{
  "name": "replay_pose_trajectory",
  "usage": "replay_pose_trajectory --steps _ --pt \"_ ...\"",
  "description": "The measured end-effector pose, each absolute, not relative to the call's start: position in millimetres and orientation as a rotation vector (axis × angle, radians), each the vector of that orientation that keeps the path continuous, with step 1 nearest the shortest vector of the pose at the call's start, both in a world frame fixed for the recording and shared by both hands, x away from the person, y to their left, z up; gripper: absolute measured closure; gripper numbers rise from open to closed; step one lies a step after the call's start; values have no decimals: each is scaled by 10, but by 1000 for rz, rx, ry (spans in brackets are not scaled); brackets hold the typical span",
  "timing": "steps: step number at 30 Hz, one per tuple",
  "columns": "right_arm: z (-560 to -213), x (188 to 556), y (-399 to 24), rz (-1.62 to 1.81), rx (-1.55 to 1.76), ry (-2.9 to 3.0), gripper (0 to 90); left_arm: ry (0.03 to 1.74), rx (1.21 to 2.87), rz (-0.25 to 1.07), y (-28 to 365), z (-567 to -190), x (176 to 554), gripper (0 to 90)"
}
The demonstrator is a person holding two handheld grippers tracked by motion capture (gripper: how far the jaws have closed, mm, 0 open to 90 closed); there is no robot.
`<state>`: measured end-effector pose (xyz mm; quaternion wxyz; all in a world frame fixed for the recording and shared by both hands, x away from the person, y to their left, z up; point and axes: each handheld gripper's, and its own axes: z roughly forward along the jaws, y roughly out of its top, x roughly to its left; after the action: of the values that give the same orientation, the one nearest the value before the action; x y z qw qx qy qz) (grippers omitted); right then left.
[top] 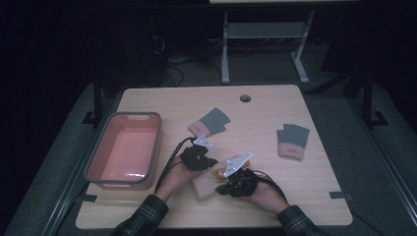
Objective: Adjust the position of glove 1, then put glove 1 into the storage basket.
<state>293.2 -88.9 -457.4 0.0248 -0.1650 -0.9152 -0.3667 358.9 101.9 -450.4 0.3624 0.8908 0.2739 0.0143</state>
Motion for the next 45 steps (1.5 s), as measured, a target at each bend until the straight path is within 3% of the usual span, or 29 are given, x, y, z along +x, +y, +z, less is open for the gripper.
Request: replay_pose_trajectory --steps 4,5,7,8,10,15,16,19,24,29,33,45 --pt "-4521 2890 -1002 -1173 -576 -2806 788 709 2299 58 1064 -4490 3606 794" --pt "-4492 2865 -1087 -1220 -610 -2810 713 723 2307 68 1089 -4474 3602 736" --pt "-4476 2847 -1131 -1236 -645 -2808 690 728 2306 76 1097 -4470 3600 667" --pt "-4470 2842 -1170 -1245 -660 -2814 660 723 2320 78 1117 -4459 3603 667" --pt "-4470 2844 -1307 -1269 -715 -2820 579 749 2304 97 1129 -4457 3594 580" --pt "-4504 2869 -1609 -1270 -873 -2820 411 751 2323 111 1233 -4409 3615 472" --pt "-4504 2869 -1609 -1270 -873 -2820 411 751 2323 111 1233 -4409 3615 452" --pt "-4534 2856 -1830 -1282 -1000 -2832 267 764 2305 110 1284 -4368 3589 392" --pt "-4614 2848 -2119 -1300 -1154 -2846 163 746 2308 95 1352 -4263 3523 343" --pt "-4692 2867 -2285 -1313 -1262 -2872 136 727 2288 87 1385 -4173 3469 277" --pt "-4747 2952 -2372 -1310 -1370 -2881 106 690 2269 56 1381 -4098 3399 174" --pt "-4820 3030 -2412 -1257 -1467 -2891 98 520 2352 39 1150 -4133 3221 127"
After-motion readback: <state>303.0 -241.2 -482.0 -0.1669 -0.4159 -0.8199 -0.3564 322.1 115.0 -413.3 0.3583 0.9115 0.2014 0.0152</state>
